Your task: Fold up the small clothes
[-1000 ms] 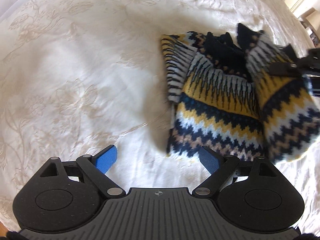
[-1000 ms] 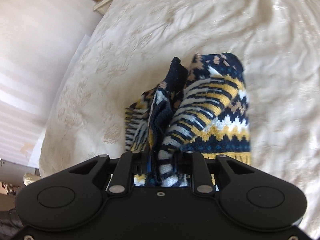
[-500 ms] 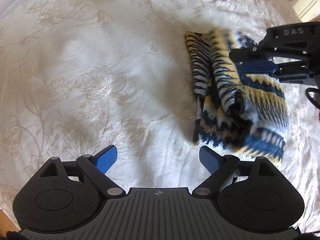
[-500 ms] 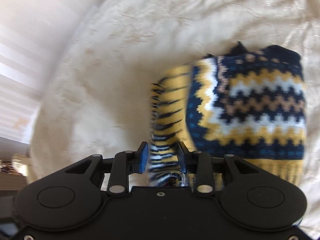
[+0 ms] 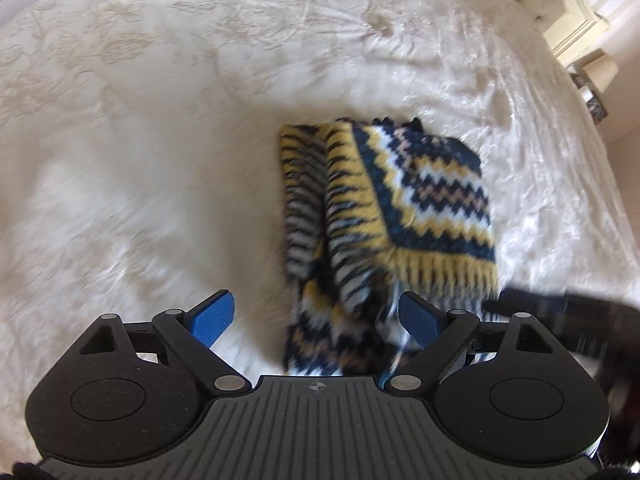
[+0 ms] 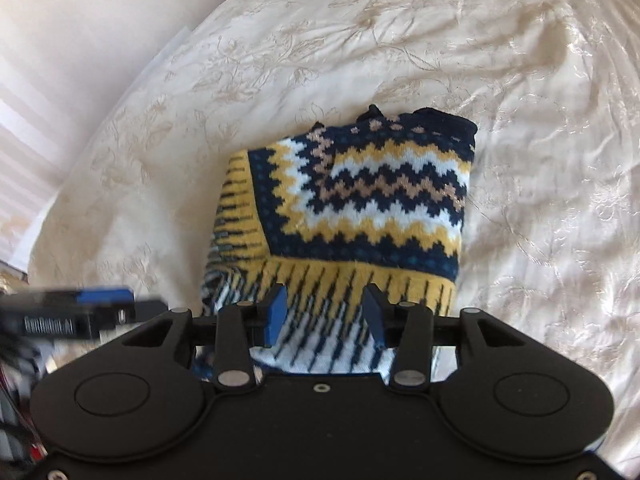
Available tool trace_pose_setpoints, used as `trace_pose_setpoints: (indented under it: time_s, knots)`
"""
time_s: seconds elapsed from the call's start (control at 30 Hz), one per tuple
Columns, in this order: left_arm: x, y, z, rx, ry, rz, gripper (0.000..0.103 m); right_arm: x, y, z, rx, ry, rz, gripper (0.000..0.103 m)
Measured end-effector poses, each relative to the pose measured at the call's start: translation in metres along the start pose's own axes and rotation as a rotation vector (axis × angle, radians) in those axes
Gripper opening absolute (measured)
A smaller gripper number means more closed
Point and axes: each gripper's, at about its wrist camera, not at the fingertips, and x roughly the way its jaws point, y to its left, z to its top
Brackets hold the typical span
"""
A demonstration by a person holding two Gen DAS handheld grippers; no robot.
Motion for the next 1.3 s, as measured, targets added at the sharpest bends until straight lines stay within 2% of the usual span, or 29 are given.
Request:
trace_pose_setpoints:
  time_s: [0.1,0.17,0.27,0.33,0.47,0.57,0.63,0.67,0.7,0.73,0.8,0.97,1.03,1.07,1.13,1.17,1.2,1.23,1.27,1.3]
  knots:
    - [0.019,-0.004,0.023,-0.035,0.008,-0.057,0.089,-0.004,0.021,-0.023,-0.147,-0.008,-0.032,0.056]
    - [0.031,-0.007,0.039,-0.028,0.016,-0.068,0.089,-0.003,0.043,-0.039,-0.275,-0.03,-0.057,0.06]
    - [0.049,-0.016,0.058,0.028,0.034,-0.056,0.083,0.004,0.078,-0.06,-0.451,-0.069,-0.098,0.063]
    - [0.06,-0.02,0.067,0.05,0.053,-0.058,0.075,0.01,0.097,-0.071,-0.539,-0.092,-0.111,0.064]
    - [0.078,-0.024,0.076,0.079,0.101,-0.08,0.068,0.028,0.121,-0.084,-0.675,-0.106,-0.156,0.065]
    - [0.088,-0.027,0.077,0.102,0.109,-0.057,0.05,0.041,0.127,-0.086,-0.714,-0.098,-0.19,0.065]
    - [0.09,-0.026,0.077,0.109,0.099,-0.067,0.026,0.045,0.128,-0.086,-0.724,-0.094,-0.203,0.063]
    - [0.09,-0.026,0.077,0.108,0.087,-0.066,0.017,0.046,0.128,-0.086,-0.728,-0.097,-0.208,0.062]
    - [0.088,-0.026,0.077,0.111,0.078,-0.071,0.013,0.044,0.129,-0.086,-0.732,-0.101,-0.21,0.055]
    - [0.085,-0.027,0.077,0.119,0.069,-0.074,0.011,0.044,0.128,-0.086,-0.729,-0.1,-0.206,0.037]
    - [0.072,-0.031,0.077,0.153,0.024,-0.073,0.011,0.041,0.124,-0.081,-0.686,-0.09,-0.164,0.016]
    - [0.031,-0.031,0.08,0.205,-0.092,-0.081,0.011,0.008,0.123,-0.065,-0.564,-0.18,-0.059,0.014]
    - [0.036,-0.022,0.08,0.191,-0.068,-0.065,0.011,0.008,0.13,-0.06,-0.571,-0.172,-0.029,0.015]
    - [0.045,-0.016,0.079,0.179,-0.043,-0.049,0.011,0.016,0.134,-0.057,-0.578,-0.142,-0.02,0.015]
    - [0.071,-0.005,0.075,0.169,0.023,0.016,0.014,0.042,0.137,-0.057,-0.578,-0.053,-0.025,0.026]
    - [0.083,0.0,0.073,0.18,0.049,0.057,0.016,0.056,0.137,-0.059,-0.582,-0.009,-0.034,0.028]
    - [0.092,0.005,0.069,0.19,0.057,0.075,0.023,0.067,0.136,-0.062,-0.586,0.025,-0.042,0.034]
    - [0.093,0.009,0.067,0.185,0.048,0.076,0.028,0.073,0.133,-0.063,-0.58,0.046,-0.035,0.04]
    - [0.09,0.012,0.066,0.163,0.03,0.067,0.03,0.073,0.13,-0.062,-0.563,0.053,-0.014,0.044]
    - [0.084,0.016,0.065,0.135,0.008,0.044,0.03,0.067,0.126,-0.06,-0.531,0.046,0.024,0.053]
